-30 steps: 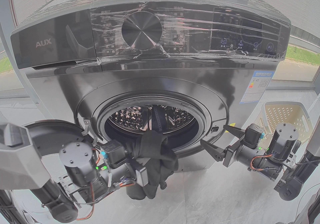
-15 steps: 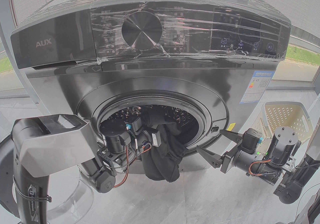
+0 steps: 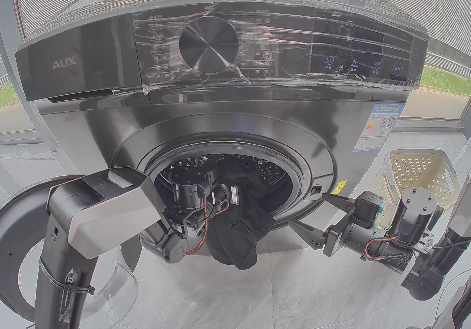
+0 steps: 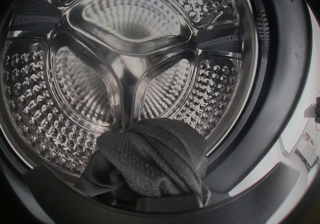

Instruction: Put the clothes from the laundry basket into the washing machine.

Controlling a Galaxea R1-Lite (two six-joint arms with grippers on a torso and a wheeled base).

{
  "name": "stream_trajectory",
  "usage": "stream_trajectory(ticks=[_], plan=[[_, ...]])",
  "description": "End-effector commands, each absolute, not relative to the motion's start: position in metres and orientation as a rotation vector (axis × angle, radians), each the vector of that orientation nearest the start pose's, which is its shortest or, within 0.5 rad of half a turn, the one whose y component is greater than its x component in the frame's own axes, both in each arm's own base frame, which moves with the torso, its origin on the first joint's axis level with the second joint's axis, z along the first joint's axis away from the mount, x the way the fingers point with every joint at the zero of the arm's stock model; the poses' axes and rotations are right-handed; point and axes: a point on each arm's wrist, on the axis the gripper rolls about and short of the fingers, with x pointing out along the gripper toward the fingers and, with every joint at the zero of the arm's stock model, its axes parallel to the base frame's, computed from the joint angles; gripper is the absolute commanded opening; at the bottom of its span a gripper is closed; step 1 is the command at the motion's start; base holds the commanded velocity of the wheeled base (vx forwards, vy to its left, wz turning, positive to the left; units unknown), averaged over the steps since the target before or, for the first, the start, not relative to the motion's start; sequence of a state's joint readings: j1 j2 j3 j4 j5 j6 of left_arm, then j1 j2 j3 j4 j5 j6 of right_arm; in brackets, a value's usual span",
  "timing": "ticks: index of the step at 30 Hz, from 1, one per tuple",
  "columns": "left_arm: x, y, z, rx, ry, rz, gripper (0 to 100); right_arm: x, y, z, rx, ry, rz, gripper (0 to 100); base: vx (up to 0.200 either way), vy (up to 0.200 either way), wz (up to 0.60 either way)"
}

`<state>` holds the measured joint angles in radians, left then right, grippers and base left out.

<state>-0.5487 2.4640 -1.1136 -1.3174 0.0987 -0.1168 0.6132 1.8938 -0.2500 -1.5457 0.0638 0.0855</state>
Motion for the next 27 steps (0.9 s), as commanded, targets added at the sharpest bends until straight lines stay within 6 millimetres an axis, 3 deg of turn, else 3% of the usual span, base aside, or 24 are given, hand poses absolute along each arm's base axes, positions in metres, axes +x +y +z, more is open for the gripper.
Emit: stream_trajectory(ticks=[1,7,19,20,22,27], plan=[[0.410,-0.236,0.020,-0.108,0.050,-0.427,0,0.213,0.152,0.091,0.052,0.139,0.672,100,0.000,0.000,0.00],[0.450,-0.241,0.033,-0.132,-0.015,-0.365,0,0.214,0.152,0.088,0.051,0.147,0.671,100,0.000,0.000,0.00],[0.457,-0.243,0.030,-0.128,0.002,-0.346,0,0.215,0.152,0.089,0.053,0.142,0.669,100,0.000,0.000,0.00],[0.457,-0.243,0.031,-0.130,0.000,-0.346,100,0.215,0.152,0.089,0.052,0.144,0.669,100,0.000,0.000,0.00],[0.456,-0.244,0.032,-0.136,-0.003,-0.346,100,0.215,0.151,0.089,0.053,0.142,0.667,100,0.000,0.000,0.00],[0.420,-0.244,0.047,-0.111,0.142,-0.389,100,0.216,0.152,0.090,0.053,0.139,0.667,100,0.000,0.000,0.00]])
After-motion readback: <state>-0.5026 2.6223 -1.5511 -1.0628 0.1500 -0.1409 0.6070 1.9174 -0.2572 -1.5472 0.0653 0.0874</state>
